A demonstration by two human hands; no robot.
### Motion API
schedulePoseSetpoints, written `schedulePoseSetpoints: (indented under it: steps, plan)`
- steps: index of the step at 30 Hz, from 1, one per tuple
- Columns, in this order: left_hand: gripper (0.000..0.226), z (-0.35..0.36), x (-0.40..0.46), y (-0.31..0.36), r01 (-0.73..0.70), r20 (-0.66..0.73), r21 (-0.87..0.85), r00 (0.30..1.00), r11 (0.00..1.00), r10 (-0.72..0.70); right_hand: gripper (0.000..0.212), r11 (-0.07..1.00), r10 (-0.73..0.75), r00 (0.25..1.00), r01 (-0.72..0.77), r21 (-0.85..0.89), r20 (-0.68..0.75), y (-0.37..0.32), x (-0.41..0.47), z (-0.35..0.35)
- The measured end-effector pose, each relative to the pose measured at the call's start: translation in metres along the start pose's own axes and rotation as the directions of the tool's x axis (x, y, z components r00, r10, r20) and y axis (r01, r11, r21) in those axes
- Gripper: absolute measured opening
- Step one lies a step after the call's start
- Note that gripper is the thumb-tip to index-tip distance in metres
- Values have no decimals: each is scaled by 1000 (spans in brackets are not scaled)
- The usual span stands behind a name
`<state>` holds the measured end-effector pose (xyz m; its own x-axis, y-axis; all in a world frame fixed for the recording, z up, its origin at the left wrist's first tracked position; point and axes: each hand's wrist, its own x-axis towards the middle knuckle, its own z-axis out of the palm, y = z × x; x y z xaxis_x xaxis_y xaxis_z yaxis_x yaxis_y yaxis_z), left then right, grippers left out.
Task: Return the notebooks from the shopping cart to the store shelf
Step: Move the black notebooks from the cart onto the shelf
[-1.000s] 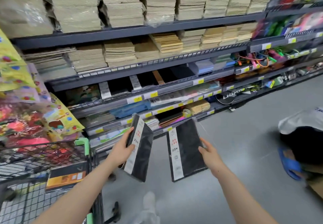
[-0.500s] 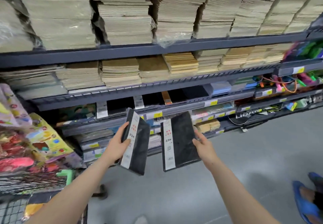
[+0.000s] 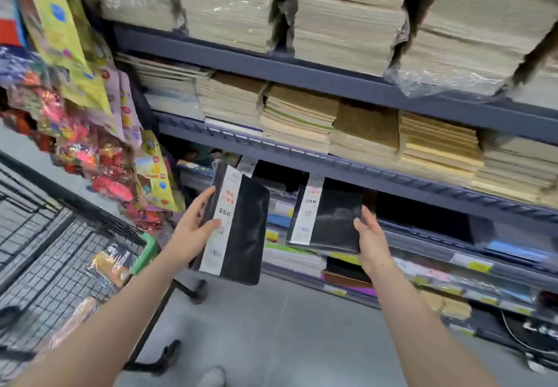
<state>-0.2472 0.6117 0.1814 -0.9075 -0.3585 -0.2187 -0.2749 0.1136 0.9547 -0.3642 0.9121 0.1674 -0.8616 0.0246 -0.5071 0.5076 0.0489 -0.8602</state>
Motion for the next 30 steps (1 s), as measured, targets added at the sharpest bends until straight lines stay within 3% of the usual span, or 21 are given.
schedulePoseSetpoints:
  steps: [8,11,15,21,30]
  plan:
    - [60,23,8,-55,63,-36,-21,997,998,-64,55,998,-67,997,67,8,-30,26,66,20]
    - [58,23,3,-67,106,-7,7,994,994,-105,67,975,-169,985,165,-151,-18,52,57,9]
    - [60,23,2,-73,154,28,-11,988,988,-153,83,874,-320,933,357,-331,161,76,35,11]
    - [59,22,8,-69,173,55,-57,984,983,-170,43,764,-461,887,378,-523,-32,72,47,28]
    - [60,23,18,-77,152,134,-42,980,988,-145,42,632,-467,875,231,-739,-125,38,90,50]
